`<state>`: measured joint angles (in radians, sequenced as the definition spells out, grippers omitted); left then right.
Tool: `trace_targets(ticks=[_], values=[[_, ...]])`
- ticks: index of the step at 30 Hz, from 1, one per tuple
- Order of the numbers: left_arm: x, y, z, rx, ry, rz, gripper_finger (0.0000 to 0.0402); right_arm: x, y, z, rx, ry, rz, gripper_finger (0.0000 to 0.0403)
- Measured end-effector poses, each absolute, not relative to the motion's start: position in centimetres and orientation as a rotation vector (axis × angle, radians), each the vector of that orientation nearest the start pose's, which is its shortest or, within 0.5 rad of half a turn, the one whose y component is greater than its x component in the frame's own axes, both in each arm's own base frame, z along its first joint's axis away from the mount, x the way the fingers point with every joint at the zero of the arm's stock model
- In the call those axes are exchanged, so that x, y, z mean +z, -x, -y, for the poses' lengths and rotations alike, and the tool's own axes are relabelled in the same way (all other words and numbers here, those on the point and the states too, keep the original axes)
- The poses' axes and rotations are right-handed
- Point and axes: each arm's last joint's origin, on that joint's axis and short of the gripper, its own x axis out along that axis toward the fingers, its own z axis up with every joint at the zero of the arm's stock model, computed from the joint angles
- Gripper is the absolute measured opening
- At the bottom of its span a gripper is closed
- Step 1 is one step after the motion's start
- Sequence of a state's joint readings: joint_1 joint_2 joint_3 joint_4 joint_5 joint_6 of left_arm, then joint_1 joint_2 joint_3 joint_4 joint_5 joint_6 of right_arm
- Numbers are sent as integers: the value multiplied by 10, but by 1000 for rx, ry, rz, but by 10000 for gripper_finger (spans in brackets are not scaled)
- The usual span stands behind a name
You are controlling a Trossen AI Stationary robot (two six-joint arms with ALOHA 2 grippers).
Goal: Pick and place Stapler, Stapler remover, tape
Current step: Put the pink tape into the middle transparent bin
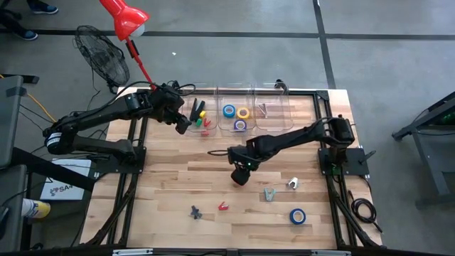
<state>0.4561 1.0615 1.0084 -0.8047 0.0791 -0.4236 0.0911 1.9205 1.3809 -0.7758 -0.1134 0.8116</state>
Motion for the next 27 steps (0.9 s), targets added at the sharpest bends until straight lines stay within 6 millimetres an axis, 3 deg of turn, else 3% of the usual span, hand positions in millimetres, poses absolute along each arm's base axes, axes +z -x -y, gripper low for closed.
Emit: trace_targets(ticks=[7,20,27], values=[[308,-183,-87,527,622,-751,223,162,-367,-44,-414,-764,-1289,211],[307,-182,-87,500,560,-772,223,156,-367,-41,-527,-786,-1201,208],[307,-182,-87,485,524,-781,223,140,-371,-43,-514,-797,-1257,187]])
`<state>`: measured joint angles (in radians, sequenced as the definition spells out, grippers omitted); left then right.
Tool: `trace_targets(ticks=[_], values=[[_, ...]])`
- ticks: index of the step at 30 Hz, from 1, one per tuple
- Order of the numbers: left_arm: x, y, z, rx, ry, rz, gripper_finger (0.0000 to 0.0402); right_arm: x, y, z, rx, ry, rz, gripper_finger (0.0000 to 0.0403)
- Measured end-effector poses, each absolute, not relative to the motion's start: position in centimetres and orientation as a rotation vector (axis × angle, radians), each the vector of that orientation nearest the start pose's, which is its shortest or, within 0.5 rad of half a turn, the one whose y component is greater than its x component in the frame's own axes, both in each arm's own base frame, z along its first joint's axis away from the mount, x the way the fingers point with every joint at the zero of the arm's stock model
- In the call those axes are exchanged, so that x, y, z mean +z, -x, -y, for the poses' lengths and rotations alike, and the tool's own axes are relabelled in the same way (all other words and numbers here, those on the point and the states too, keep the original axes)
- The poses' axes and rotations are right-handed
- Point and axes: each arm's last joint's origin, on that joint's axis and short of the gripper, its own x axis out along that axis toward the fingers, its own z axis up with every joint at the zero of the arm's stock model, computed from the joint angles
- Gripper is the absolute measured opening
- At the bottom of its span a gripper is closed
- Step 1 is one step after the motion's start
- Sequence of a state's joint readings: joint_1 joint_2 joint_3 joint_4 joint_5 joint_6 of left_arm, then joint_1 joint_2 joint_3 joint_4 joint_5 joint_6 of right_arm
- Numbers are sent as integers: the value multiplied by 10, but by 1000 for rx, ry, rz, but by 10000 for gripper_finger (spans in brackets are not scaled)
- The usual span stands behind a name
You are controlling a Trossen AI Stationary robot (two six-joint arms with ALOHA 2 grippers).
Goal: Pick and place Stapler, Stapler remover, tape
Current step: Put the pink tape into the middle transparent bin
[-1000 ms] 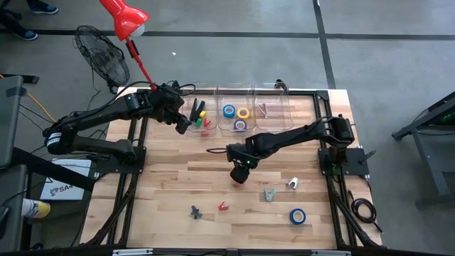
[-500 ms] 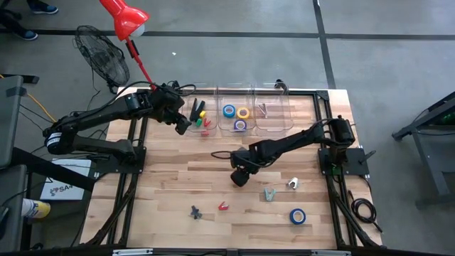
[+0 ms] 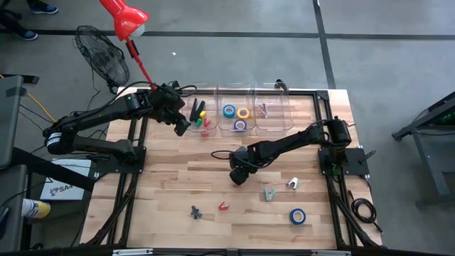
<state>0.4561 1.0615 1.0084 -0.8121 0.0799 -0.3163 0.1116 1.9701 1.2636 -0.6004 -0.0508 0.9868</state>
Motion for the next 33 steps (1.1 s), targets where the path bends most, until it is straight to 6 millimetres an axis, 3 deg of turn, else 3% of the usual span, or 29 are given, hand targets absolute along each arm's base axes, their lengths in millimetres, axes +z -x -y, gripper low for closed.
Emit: trace_targets(ticks=[7,15,20,27,33], values=[[307,-182,-86,464,503,-795,223,139,-368,-42,-558,-802,-1269,146],[305,-180,-85,430,447,-837,223,140,-369,-33,-537,-865,-1287,37],[304,-179,-85,416,420,-854,223,148,-375,-29,-511,-903,-1296,30],[304,-179,-85,400,388,-867,223,193,-397,-10,-493,-856,-1210,30],[303,-178,-84,393,378,-881,223,247,-406,25,-526,-744,-1147,30]])
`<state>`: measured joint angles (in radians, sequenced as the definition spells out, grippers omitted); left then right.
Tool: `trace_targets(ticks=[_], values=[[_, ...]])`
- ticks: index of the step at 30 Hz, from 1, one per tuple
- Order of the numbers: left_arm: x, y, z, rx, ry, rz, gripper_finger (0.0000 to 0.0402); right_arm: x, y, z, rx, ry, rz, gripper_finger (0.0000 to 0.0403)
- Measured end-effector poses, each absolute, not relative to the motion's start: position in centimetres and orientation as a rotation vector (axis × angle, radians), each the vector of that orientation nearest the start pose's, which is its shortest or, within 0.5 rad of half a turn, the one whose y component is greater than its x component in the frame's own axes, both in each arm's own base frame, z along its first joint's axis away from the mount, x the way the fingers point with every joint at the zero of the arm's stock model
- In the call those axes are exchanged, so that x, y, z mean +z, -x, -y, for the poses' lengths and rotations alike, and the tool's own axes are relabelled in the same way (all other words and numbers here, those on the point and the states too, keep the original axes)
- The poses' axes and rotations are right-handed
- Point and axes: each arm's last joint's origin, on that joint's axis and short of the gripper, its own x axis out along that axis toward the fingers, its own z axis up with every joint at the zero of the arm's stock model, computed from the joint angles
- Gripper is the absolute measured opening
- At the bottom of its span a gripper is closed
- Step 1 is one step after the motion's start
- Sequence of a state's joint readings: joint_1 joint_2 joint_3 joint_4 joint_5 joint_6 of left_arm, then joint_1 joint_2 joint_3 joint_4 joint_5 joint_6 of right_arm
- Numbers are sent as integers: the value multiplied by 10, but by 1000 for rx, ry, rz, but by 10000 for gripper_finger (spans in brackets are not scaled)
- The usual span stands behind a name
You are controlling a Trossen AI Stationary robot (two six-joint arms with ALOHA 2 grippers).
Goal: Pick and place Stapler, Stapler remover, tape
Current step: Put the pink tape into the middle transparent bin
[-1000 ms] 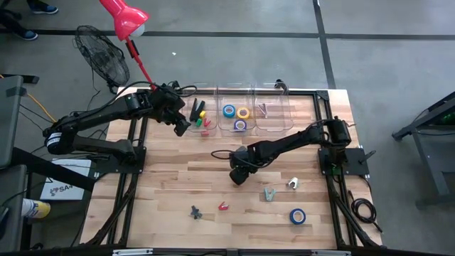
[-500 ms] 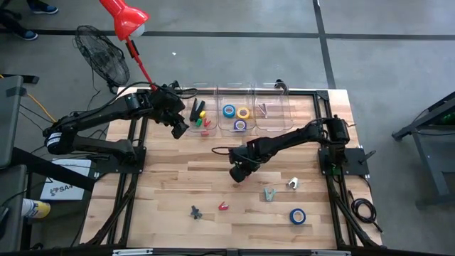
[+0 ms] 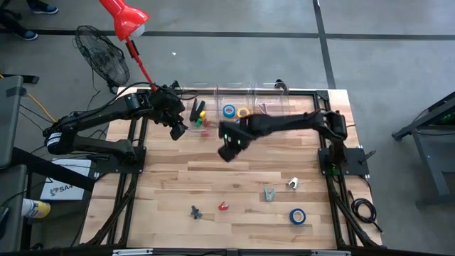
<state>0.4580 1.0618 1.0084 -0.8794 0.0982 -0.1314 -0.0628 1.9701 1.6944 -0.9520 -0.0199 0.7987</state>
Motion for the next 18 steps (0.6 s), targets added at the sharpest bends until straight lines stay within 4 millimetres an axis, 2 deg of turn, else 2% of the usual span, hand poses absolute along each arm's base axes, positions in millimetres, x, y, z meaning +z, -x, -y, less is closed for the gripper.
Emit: trace_targets(ticks=[4,8,13,18], values=[[303,-178,-84,384,385,-879,223,277,-404,58,-557,-654,-1108,30],[303,-178,-84,377,393,-878,223,293,-399,96,-564,-557,-1074,30],[303,-178,-83,366,414,-874,223,298,-390,141,-529,-422,-1043,30],[303,-178,-83,376,452,-867,223,291,-391,173,-451,-276,-1019,30]])
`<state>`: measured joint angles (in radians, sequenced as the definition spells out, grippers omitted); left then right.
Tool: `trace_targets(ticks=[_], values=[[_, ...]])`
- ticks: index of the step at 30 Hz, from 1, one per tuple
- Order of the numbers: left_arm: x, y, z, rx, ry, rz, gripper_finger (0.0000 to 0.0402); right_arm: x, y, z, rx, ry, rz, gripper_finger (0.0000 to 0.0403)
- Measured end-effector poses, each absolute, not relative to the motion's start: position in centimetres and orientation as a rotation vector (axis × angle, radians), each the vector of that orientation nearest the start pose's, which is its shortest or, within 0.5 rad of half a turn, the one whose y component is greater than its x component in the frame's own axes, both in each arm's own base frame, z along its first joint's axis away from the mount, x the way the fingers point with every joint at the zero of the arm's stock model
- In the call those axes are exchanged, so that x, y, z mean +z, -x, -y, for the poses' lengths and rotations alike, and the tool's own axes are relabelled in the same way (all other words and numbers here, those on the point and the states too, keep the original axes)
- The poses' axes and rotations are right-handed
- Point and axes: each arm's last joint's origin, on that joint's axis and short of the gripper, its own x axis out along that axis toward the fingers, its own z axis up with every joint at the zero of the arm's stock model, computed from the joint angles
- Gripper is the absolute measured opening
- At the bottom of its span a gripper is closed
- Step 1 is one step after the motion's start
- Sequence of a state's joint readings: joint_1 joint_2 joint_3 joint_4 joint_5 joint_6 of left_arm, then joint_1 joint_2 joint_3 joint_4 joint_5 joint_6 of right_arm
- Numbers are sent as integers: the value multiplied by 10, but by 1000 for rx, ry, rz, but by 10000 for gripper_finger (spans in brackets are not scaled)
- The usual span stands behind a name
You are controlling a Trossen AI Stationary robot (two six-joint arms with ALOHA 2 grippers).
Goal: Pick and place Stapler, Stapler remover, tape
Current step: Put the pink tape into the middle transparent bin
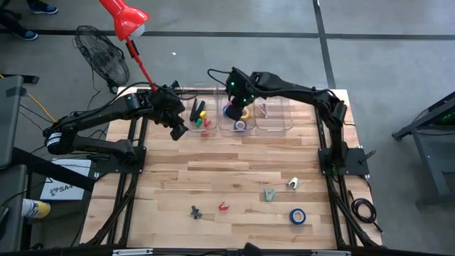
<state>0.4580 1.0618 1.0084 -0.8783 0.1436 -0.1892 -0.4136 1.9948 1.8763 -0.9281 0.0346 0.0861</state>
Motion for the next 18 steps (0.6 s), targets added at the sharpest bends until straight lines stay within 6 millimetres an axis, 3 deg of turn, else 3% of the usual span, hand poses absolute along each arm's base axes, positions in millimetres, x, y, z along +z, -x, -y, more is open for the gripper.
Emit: trace_targets(ticks=[7,18], values=[[305,-180,-84,397,492,-840,223,264,-401,194,-324,-132,-1056,30],[307,-183,-86,432,555,-782,223,213,-417,201,-170,-31,-1155,30]])
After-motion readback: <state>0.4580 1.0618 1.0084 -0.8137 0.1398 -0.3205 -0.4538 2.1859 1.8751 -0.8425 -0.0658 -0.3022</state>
